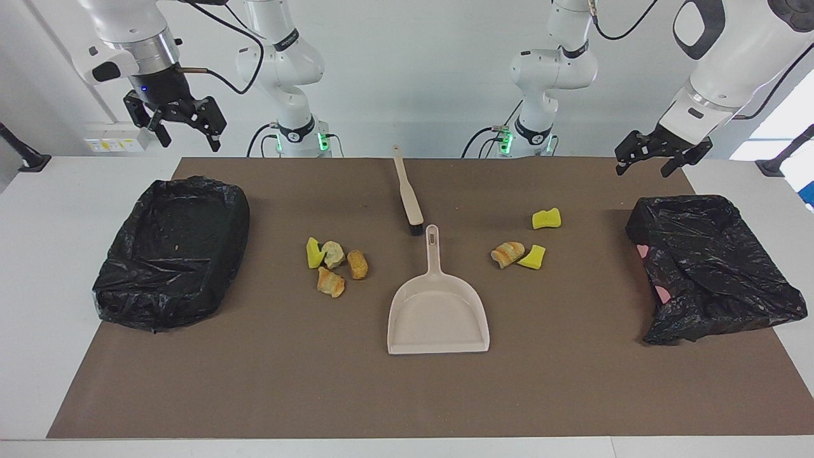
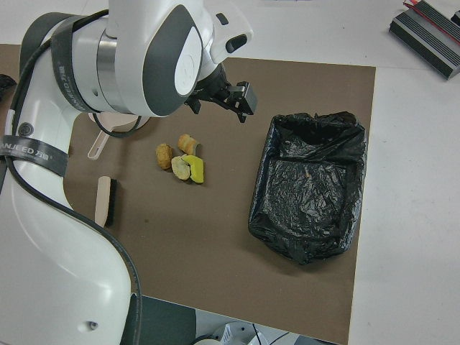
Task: Sweep and dump trash in bin
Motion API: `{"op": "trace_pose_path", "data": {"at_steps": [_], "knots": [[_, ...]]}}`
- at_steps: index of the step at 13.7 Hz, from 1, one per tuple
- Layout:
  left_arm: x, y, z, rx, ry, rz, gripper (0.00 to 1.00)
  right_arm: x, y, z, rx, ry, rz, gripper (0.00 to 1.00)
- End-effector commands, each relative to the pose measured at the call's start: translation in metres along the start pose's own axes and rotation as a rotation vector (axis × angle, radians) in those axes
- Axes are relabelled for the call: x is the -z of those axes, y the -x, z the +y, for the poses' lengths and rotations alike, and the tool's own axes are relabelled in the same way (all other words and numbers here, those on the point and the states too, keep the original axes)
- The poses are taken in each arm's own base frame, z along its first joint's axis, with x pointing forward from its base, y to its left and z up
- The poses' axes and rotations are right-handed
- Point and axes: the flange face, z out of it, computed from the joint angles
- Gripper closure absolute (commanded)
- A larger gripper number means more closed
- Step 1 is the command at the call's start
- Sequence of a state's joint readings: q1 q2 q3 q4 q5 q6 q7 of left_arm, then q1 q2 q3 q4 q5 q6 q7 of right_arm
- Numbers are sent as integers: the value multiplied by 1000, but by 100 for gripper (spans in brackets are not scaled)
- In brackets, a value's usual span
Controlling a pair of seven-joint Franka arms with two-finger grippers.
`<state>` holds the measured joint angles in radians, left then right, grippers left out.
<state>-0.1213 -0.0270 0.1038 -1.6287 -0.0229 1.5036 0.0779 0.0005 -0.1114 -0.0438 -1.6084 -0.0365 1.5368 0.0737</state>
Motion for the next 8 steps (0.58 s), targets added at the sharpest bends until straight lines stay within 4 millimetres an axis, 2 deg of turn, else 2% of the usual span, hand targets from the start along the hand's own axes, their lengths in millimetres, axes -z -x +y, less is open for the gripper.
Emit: {"op": "trace_pose_path", "data": {"at_steps": [1,8], "knots": [[1,11,-2,-10,-11,-6,0,0,6,4,15,-18,7,0],[0,10,-2,-11,-12,0,0,0,6,3,-2,-22,12,0]]}}
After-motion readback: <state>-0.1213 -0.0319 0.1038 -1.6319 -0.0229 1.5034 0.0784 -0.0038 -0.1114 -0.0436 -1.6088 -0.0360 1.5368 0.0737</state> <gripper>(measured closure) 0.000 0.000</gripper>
